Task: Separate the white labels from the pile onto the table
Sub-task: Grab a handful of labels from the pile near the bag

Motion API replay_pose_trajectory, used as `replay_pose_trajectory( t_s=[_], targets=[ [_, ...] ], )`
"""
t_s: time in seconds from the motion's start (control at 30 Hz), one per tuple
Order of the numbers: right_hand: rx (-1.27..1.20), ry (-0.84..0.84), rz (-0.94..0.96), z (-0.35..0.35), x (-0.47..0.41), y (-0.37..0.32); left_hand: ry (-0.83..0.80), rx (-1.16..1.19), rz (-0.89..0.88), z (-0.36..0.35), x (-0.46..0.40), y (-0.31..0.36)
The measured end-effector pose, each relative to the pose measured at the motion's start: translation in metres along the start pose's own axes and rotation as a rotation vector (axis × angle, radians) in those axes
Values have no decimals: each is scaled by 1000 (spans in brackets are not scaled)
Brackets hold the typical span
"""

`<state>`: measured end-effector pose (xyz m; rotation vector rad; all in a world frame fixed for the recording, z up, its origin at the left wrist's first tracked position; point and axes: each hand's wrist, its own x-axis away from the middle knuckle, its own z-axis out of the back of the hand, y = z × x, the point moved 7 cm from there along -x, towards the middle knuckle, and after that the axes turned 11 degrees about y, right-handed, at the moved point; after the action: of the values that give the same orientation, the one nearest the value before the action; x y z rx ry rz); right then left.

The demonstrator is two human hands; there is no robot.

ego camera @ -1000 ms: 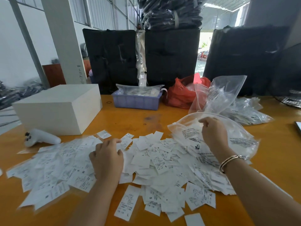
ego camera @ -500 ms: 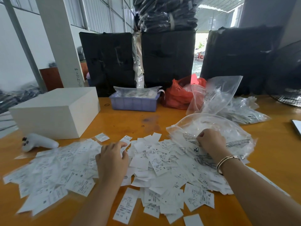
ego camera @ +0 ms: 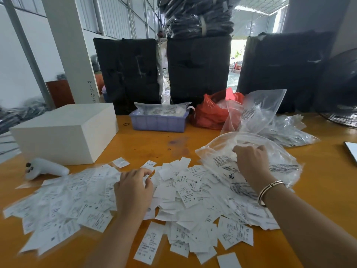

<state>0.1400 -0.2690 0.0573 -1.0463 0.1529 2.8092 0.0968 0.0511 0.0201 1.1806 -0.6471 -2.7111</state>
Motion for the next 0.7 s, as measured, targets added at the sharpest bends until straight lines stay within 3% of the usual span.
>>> replay_pose_trajectory(
  t_s=[0.07, 0.2, 0.27, 0.37, 0.47, 0.6, 0.7],
  targets=[
    [-51, 69, -48, 17, -3, -1, 8, 8, -2, 1, 0, 1],
    [-449, 252, -119, 53, 3, -22, 12, 38, -33, 0, 0, 6],
    [-788, 156, -132, 56, 11, -45, -6, 109, -76, 0, 1, 12],
    [-1191, -116, -209, 45, 29, -82, -71, 357, -110, 0, 4, 22],
    [-1373, -320, -263, 29, 50, -109, -233, 597, -71, -3, 9, 31],
    [-1502, -378, -296, 18, 62, -121, -459, 754, 61, -17, 19, 35],
    [-1538, -388, -269, 16, 63, -125, -470, 825, 132, -22, 18, 34]
  ],
)
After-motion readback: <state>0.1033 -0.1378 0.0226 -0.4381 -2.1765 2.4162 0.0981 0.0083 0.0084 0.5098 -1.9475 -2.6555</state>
